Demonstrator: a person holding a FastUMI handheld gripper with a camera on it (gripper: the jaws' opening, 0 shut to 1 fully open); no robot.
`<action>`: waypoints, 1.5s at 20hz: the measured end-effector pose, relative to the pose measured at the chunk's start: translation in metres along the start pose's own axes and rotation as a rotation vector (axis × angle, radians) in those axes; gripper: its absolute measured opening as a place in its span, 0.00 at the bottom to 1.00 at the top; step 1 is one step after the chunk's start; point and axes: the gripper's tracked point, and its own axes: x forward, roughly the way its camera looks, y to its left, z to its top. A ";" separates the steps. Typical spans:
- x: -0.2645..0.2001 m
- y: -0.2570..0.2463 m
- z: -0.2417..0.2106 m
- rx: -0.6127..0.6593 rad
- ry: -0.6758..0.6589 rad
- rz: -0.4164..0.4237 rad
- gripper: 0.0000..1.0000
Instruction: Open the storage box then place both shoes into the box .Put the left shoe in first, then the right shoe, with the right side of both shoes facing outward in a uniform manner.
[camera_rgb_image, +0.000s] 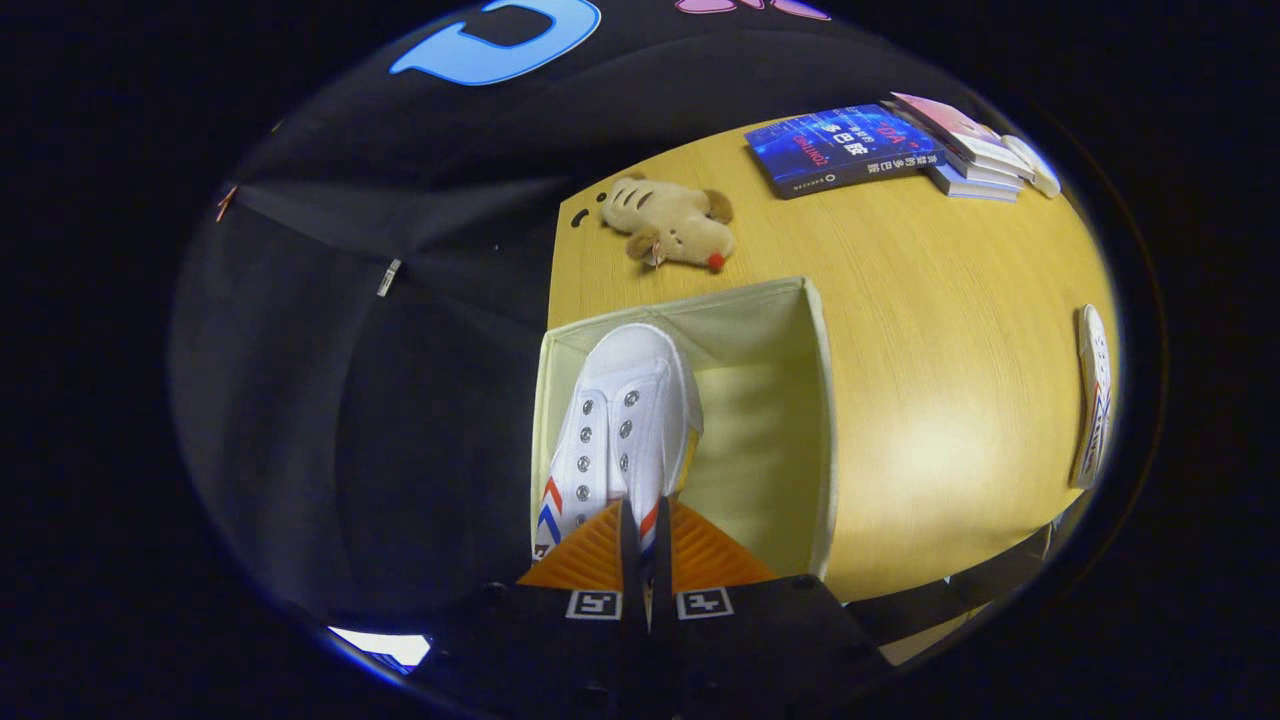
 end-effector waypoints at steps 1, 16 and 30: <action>0.004 -0.001 -0.002 -0.006 0.002 -0.011 0.05; 0.033 0.003 -0.004 0.002 -0.014 -0.013 0.05; 0.007 0.044 0.006 -0.098 -0.071 0.212 0.98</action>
